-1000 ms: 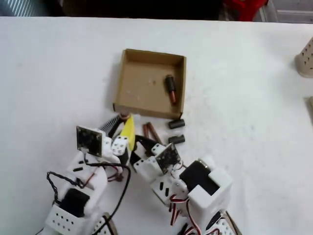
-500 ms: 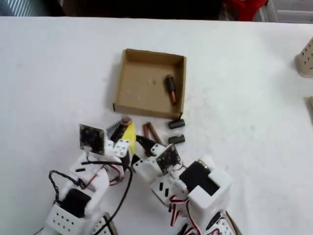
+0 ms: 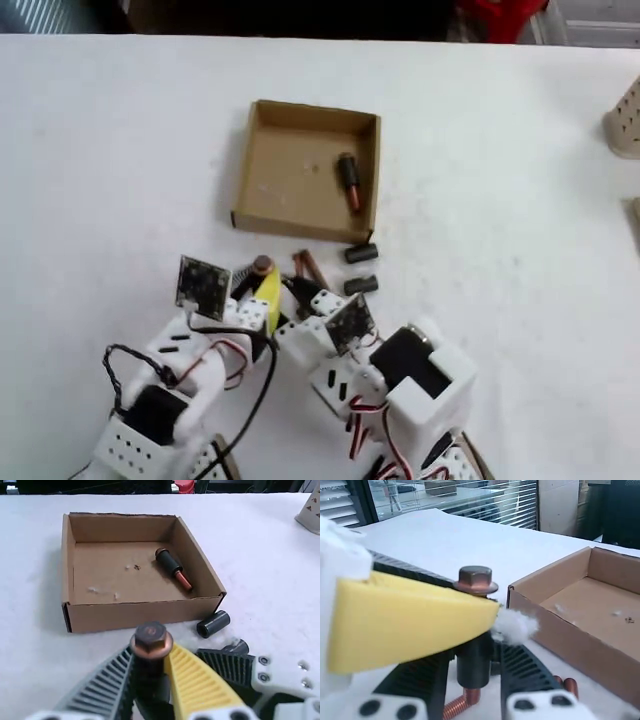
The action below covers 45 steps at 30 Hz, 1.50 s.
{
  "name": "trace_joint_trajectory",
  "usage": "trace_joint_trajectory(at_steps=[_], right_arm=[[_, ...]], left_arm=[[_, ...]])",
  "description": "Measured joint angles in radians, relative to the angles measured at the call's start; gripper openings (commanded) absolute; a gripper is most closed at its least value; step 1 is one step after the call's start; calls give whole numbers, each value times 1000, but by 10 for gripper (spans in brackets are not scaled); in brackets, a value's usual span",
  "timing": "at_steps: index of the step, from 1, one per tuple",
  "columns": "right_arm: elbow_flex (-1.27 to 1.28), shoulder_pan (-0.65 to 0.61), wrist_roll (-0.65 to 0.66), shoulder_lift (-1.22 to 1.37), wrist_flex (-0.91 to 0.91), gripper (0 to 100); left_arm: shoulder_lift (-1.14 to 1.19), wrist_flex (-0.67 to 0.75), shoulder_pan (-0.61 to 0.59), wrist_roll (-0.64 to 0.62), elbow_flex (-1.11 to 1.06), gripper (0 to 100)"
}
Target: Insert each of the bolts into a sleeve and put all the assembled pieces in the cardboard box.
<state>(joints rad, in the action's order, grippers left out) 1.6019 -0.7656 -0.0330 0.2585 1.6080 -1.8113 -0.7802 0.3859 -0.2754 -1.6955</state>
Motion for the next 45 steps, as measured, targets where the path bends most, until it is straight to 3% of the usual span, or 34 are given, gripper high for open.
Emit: trace_joint_trajectory(at_steps=[3, 10, 13, 27, 32, 39, 45], right_arm=[[0, 5, 2, 0, 0, 16], [0, 20, 3, 0, 0, 16], [0, 25, 3, 2, -2, 16], [0, 37, 3, 2, 0, 16], [0, 38, 3, 2, 0, 16], [0, 38, 3, 2, 0, 16], [0, 37, 3, 2, 0, 16]], left_arm=[[0, -8, 0, 0, 0, 55], [-9, -48, 0, 0, 0, 369], [-18, -69, 0, 0, 0, 428], [-5, 3, -41, -3, 25, 364], [-5, 5, -146, -66, 103, 292], [-5, 5, -311, -86, 161, 11], [-5, 5, -448, -87, 166, 45]])
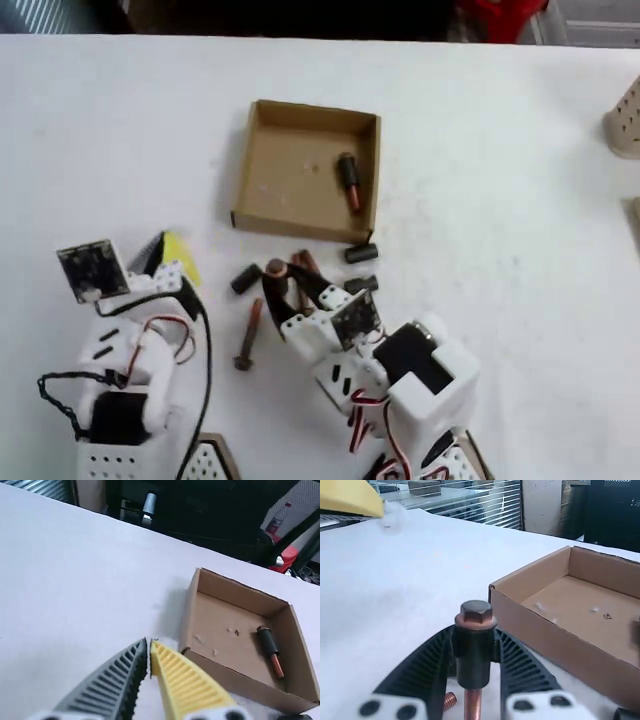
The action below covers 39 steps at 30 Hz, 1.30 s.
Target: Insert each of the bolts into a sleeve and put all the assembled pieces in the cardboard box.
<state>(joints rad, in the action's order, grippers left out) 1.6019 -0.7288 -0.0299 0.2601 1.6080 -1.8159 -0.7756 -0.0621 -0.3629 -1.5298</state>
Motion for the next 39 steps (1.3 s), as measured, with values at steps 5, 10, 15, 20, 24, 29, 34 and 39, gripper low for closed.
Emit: trace_joint_trajectory(at_steps=[5, 10, 15, 20, 24, 29, 34, 39], right_arm=[[0, 0, 0, 0, 0, 16], [0, 0, 0, 0, 0, 16], [3, 0, 0, 0, 0, 16], [6, 3, 0, 0, 0, 16], [6, 11, 0, 0, 0, 16], [37, 46, 0, -37, 0, 16], [78, 92, 0, -204, -64, 16], [74, 146, 0, -385, -299, 16]], left_arm=[[0, -5, -75, -2, -28, 21], [0, -37, -87, 66, -118, 21], [2, -94, -87, 173, -163, 21], [0, -229, -87, 250, -166, 21], [0, -287, -87, 338, -166, 21], [0, -298, -87, 362, -166, 21], [0, -298, -87, 362, -166, 21], [0, -298, -87, 362, -166, 21]])
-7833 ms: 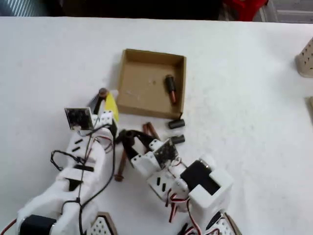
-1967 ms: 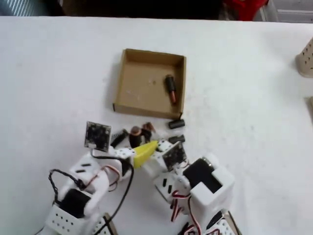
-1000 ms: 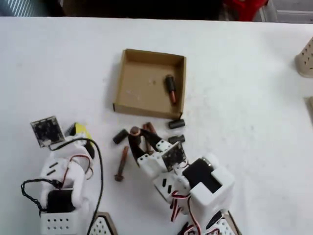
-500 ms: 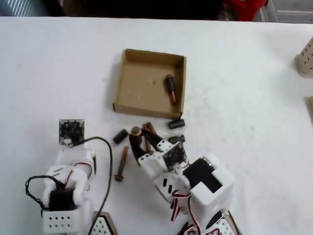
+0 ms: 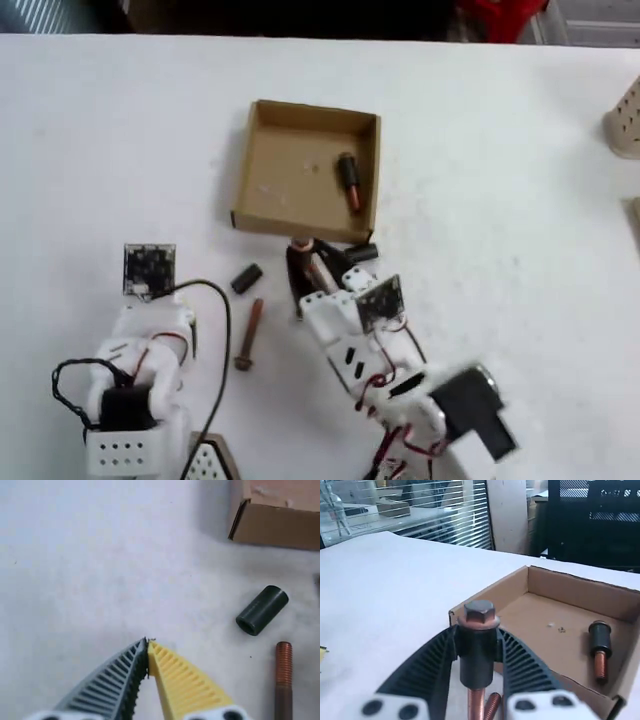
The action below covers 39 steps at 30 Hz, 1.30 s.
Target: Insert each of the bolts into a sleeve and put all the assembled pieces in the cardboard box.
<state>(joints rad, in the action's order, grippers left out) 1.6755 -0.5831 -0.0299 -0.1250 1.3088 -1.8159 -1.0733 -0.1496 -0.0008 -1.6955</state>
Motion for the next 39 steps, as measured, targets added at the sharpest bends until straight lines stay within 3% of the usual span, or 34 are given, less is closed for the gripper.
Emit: trace_joint_trajectory(at_steps=[20, 29, 39], right_arm=[[-230, 180, 0, -756, -1416, 17], [-456, 178, 0, -796, -1800, 17], [-784, 178, 0, -776, -2018, 17]], left_arm=[[0, 0, 0, 0, 0, 21], [0, 0, 0, 0, 0, 21], [0, 0, 0, 0, 0, 21]])
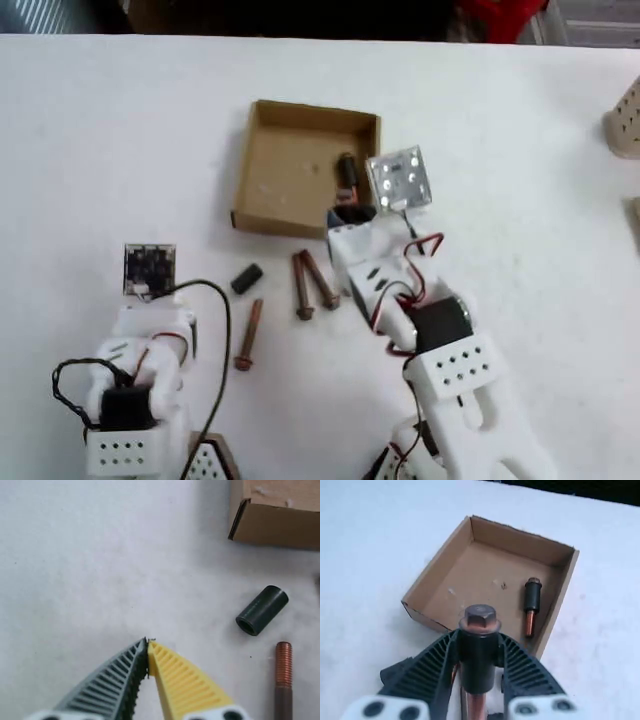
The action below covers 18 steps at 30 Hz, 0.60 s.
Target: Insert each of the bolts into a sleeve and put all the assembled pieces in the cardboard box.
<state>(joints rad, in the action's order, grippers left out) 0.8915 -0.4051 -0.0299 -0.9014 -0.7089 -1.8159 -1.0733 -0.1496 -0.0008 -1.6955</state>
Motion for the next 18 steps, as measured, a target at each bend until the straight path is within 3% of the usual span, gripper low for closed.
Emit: trace_joint_trajectory(at_steps=[7, 18], right_arm=[[-307, -2, 41, 272, -123, 17], [-640, 57, 48, 778, -130, 17]], left_arm=[[0, 0, 0, 0, 0, 21], [0, 0, 0, 0, 0, 21]])
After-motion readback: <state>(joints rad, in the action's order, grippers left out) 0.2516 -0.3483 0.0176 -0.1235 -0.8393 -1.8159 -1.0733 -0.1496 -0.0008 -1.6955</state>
